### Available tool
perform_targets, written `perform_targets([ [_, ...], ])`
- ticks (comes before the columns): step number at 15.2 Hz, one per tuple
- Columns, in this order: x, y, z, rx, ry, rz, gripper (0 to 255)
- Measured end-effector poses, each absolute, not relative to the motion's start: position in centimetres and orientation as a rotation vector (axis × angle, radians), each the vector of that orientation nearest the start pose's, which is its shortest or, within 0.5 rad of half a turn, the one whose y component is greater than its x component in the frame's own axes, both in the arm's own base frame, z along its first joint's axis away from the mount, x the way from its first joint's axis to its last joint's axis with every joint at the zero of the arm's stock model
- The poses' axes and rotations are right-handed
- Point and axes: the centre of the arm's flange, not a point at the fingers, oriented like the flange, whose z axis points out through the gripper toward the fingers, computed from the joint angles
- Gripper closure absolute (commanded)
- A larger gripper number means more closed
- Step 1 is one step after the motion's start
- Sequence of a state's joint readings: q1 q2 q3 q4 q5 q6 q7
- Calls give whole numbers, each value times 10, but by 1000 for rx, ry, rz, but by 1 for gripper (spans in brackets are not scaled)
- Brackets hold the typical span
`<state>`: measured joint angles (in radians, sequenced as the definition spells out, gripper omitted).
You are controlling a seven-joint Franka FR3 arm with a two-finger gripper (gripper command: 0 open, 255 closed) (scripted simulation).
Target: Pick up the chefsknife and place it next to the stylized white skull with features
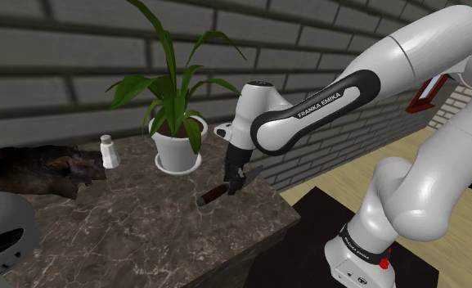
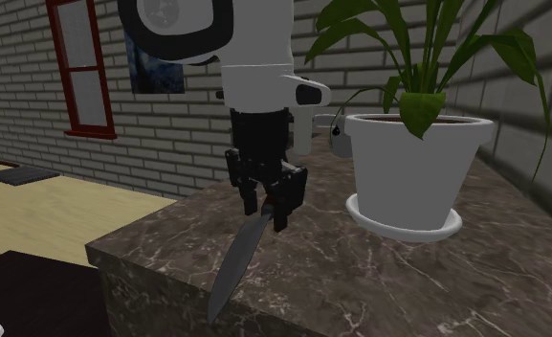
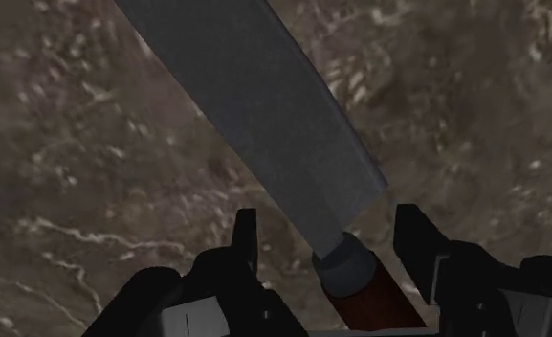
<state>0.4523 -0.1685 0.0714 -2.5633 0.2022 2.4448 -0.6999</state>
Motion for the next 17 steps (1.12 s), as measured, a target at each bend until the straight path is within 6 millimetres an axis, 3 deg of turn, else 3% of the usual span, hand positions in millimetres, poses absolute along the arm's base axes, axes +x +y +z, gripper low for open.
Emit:
perform_targets([
  [10, 384, 222, 332, -2600, -1543, -92, 255],
  [17, 384, 222, 367, -2600, -1543, -93, 255],
])
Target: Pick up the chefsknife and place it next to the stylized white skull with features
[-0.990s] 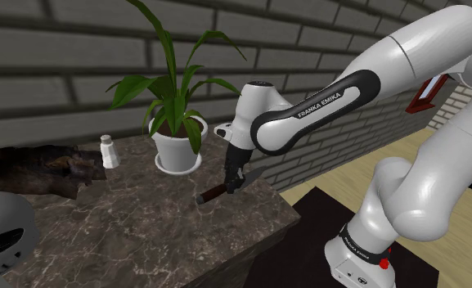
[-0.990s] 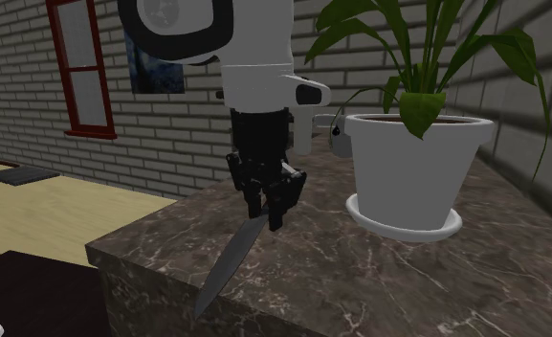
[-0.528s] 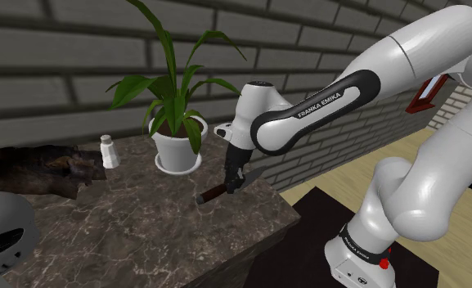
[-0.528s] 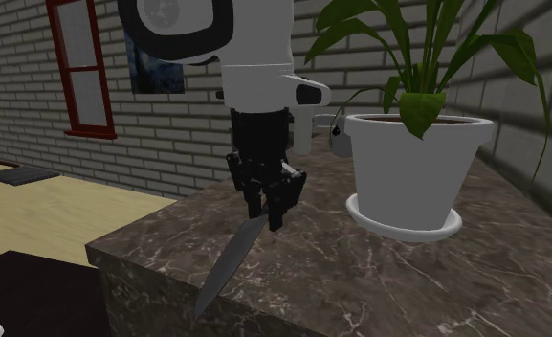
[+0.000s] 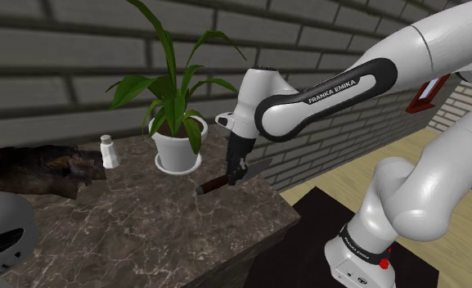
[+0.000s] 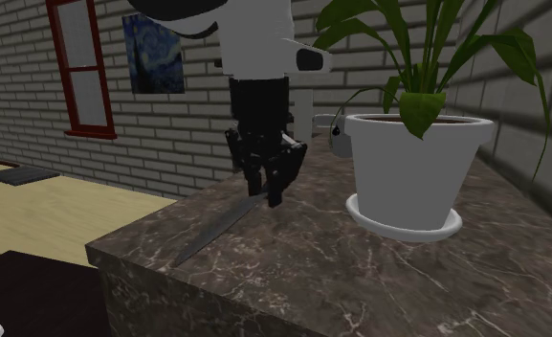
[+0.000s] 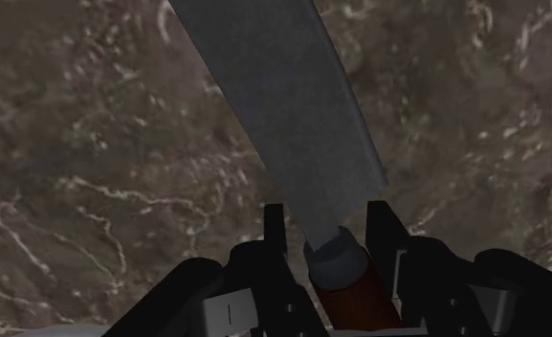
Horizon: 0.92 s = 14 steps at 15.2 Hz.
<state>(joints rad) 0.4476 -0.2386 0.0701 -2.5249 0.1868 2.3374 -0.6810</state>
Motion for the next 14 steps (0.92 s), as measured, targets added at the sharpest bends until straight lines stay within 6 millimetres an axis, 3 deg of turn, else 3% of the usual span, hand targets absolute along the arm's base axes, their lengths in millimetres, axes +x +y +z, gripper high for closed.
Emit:
perform_targets([
  [14, 384, 222, 440, -2600, -1543, -93, 255],
])
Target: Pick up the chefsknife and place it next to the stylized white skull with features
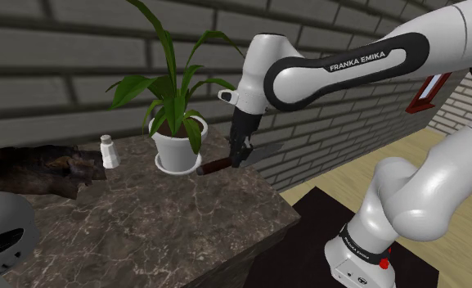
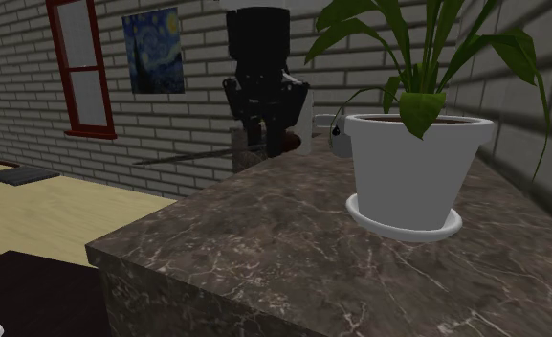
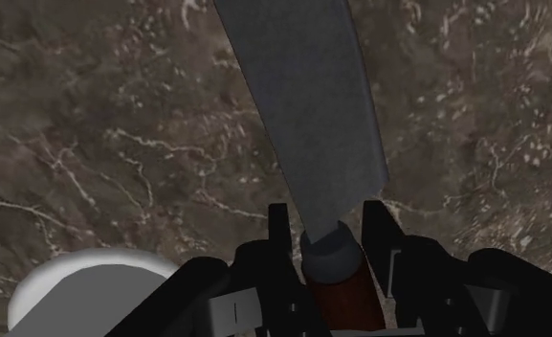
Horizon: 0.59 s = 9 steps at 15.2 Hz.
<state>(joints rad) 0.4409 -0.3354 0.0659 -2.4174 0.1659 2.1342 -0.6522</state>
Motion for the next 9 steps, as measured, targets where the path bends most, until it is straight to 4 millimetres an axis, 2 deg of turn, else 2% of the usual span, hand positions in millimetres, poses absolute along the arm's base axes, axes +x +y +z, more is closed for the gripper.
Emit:
perform_targets([
  [9, 383, 220, 487, -2600, -1543, -93, 255],
])
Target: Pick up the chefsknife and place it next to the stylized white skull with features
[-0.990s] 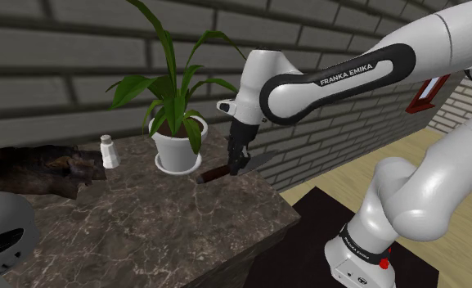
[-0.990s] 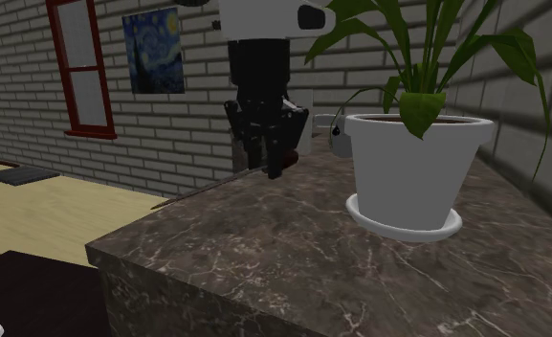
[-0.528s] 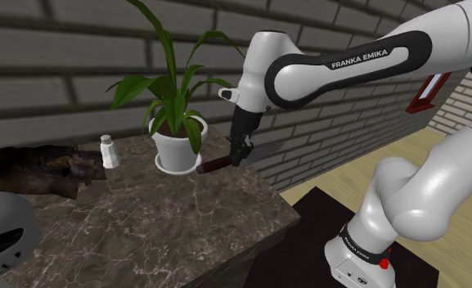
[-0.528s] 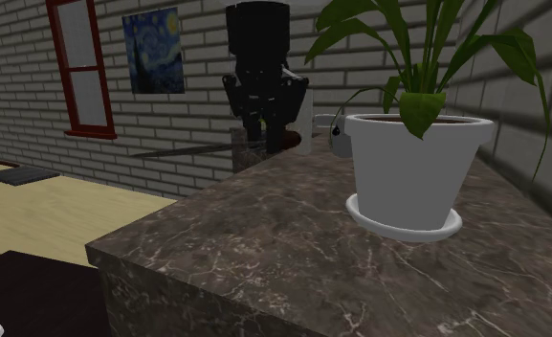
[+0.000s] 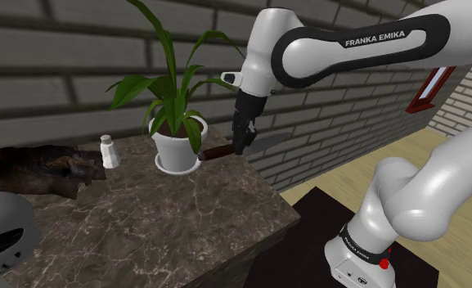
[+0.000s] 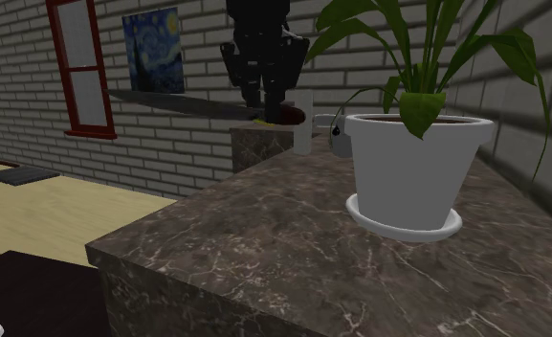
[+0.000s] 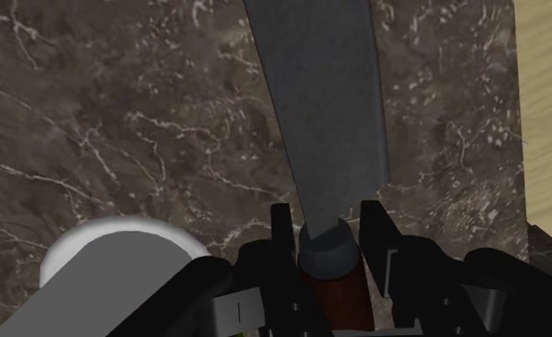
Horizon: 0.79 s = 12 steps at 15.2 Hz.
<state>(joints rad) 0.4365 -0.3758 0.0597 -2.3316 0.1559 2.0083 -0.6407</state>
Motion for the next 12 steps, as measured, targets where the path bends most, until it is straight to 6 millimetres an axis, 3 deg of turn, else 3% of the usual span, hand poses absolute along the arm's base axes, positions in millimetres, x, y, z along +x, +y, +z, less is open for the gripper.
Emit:
perform_targets([
  [9, 384, 222, 535, -2600, -1543, -93, 255],
  [12, 375, 248, 540, -2600, -1544, -92, 255],
])
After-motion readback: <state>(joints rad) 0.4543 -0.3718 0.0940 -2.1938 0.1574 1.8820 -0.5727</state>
